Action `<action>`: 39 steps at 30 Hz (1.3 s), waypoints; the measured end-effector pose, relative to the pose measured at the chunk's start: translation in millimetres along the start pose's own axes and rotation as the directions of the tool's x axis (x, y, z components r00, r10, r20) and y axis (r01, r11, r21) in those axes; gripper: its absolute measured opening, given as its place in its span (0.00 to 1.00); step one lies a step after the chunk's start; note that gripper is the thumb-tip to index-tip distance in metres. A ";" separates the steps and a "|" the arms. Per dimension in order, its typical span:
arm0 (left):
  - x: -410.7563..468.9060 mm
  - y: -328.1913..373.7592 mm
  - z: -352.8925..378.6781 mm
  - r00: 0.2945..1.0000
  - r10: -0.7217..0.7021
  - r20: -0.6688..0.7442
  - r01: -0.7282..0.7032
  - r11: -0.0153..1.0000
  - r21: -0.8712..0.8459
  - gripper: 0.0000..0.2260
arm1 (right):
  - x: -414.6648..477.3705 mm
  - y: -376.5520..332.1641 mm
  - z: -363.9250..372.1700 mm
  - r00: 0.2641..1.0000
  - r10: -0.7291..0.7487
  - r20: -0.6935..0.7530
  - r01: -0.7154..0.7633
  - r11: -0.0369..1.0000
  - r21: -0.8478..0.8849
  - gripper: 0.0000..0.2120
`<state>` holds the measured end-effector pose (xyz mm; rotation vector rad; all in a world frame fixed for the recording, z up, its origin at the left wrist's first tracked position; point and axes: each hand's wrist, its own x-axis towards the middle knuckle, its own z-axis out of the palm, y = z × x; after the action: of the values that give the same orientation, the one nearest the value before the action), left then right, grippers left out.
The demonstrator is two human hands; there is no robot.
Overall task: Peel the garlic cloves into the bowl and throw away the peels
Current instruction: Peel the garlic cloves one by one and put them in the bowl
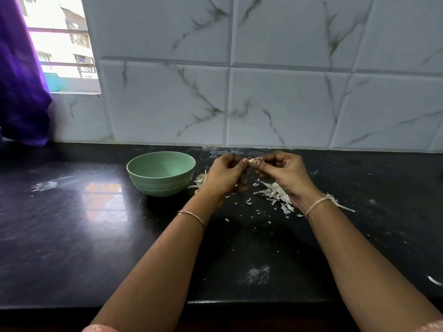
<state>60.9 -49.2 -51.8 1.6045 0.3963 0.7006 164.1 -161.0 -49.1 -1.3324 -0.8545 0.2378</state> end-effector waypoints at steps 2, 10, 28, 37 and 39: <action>-0.8 -2.4 1.2 0.963 0.251 -0.094 -0.181 0.869 0.460 0.06 | 0.3 1.3 -0.5 0.999 0.037 -0.021 -0.037 0.999 -0.015 0.03; -11.5 1.1 2.7 0.890 0.454 0.033 -0.276 0.482 0.831 0.14 | -0.4 -0.2 -0.9 0.997 0.078 -0.028 -0.080 0.996 -0.043 0.02; 0.4 -3.0 8.6 0.997 0.037 -0.067 -0.038 0.999 -0.021 0.07 | 0.1 -1.4 0.5 0.993 -0.107 -0.043 0.102 0.990 -0.101 0.06; 0.9 2.4 6.2 0.980 -0.197 -0.029 0.167 0.892 -0.420 0.10 | 2.8 -3.3 -8.4 0.993 -0.114 -0.002 0.113 0.986 -0.126 0.09; 4.7 0.8 2.2 0.977 -0.198 -0.073 0.147 0.887 -0.437 0.08 | 3.8 -5.4 -13.8 0.994 -0.106 -0.036 0.102 0.989 -0.105 0.08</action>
<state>65.8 -48.1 -50.1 1.0986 0.4297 0.6900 174.2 -170.5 -42.5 -1.3790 -0.9081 0.0854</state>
